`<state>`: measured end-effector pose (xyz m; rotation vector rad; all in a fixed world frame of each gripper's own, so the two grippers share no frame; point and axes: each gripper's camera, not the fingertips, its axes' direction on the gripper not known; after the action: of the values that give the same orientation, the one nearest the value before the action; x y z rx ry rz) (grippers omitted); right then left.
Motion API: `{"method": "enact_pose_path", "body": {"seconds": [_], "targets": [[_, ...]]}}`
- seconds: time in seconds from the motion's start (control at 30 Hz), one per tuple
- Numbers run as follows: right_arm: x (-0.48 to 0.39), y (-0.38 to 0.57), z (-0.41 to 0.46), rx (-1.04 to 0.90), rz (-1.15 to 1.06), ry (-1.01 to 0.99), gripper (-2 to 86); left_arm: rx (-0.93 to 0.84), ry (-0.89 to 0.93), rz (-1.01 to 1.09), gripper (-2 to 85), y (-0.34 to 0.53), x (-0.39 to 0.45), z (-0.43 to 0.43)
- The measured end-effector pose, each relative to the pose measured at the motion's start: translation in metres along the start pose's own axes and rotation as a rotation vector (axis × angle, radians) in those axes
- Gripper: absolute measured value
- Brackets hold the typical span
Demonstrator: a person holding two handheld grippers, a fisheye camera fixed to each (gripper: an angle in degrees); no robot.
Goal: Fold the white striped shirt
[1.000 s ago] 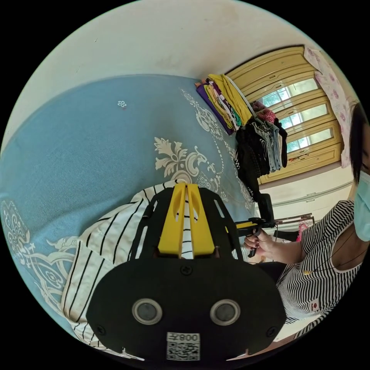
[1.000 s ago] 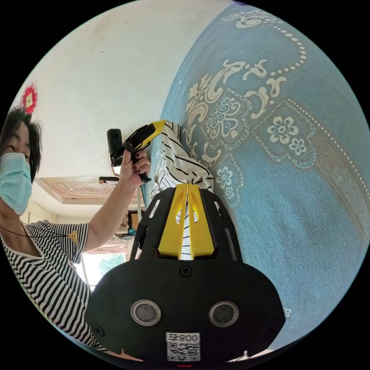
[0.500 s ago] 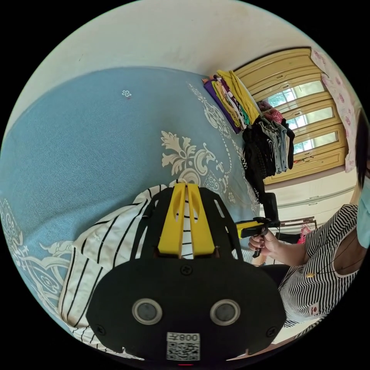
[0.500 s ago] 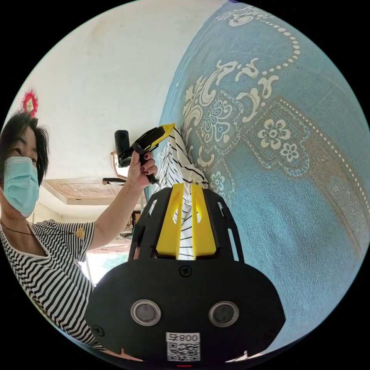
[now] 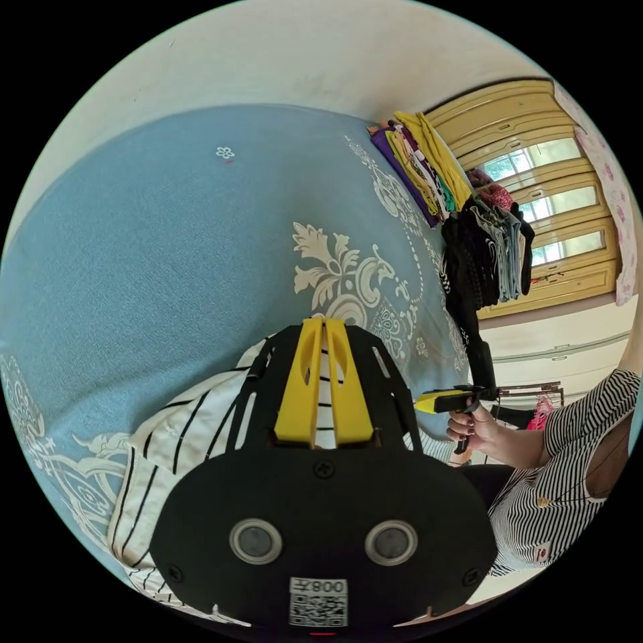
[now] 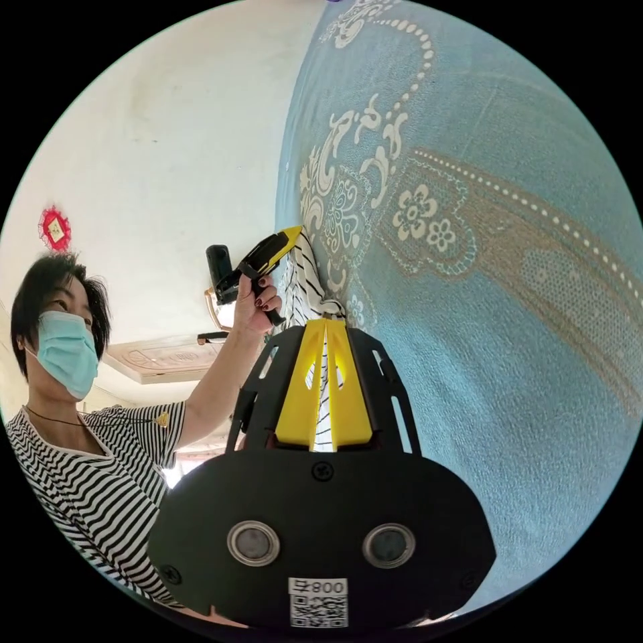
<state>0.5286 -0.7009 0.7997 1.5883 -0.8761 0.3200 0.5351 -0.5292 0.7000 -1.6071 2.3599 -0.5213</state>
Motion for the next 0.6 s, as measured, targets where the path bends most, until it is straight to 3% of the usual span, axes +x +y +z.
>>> {"method": "enact_pose_path", "body": {"seconds": [0.23,0.4,0.5,0.6], "targets": [[-0.055,-0.002,0.003,-0.041,-0.179,0.128,0.0,0.15,-0.032,0.003,0.6,0.04,0.014,-0.035],[-0.106,-0.009,0.062,-0.216,-0.426,0.346,0.0,0.207,-0.057,-0.021,0.5,0.072,0.021,-0.038],[-0.109,-0.009,0.092,-0.28,-0.462,0.516,0.0,0.219,-0.049,-0.041,0.7,0.082,0.019,-0.037],[-0.107,-0.003,0.098,-0.245,-0.434,0.529,0.0,0.331,-0.035,-0.069,0.6,0.101,0.019,-0.051]]}}
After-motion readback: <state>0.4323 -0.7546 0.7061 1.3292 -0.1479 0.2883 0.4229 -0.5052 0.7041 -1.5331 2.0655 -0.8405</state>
